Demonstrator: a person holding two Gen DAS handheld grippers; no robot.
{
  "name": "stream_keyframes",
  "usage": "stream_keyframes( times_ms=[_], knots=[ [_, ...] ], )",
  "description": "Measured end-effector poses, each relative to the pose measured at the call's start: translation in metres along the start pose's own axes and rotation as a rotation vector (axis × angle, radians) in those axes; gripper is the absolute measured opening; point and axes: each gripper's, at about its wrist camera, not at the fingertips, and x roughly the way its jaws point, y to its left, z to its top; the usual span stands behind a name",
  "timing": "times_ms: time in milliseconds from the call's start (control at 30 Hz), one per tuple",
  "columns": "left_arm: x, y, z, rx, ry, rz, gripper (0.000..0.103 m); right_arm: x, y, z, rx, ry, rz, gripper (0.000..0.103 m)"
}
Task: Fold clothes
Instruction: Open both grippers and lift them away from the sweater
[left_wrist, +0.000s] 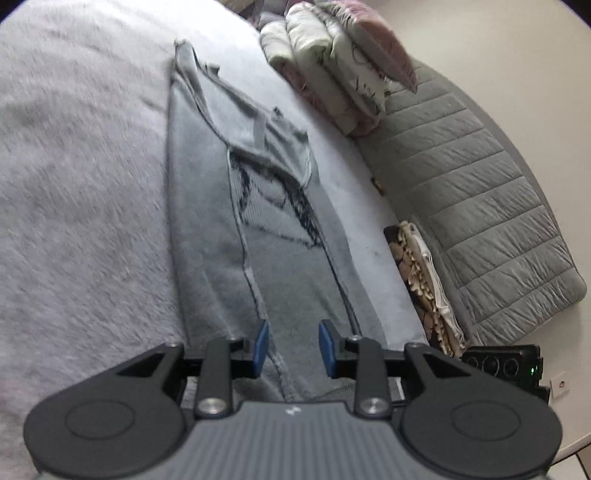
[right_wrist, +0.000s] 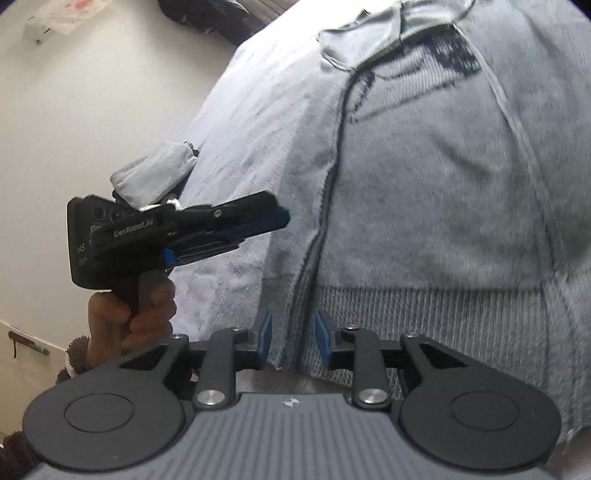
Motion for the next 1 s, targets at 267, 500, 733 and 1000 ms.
stream_keyframes(
  times_ms=[267,500,733,1000],
  knots=[
    [0.021,-0.003,-0.033,0.168,0.114,0.015,0.027,-0.027,-0.015,0.015,-0.034,-0.127,-0.13,0.033],
    [0.006,-0.007,-0.047,0.212,0.139,-0.091,0.028,-0.059,-0.037,0.019,-0.019,-0.22,-0.182,0.033],
    [-0.019,0.002,-0.033,0.156,-0.04,-0.074,0.032,-0.083,-0.058,0.018,0.018,-0.289,-0.214,0.033],
    [-0.002,-0.001,-0.033,0.217,-0.059,0.022,0.034,-0.072,-0.049,0.016,-0.014,-0.26,-0.204,0.033]
  ],
)
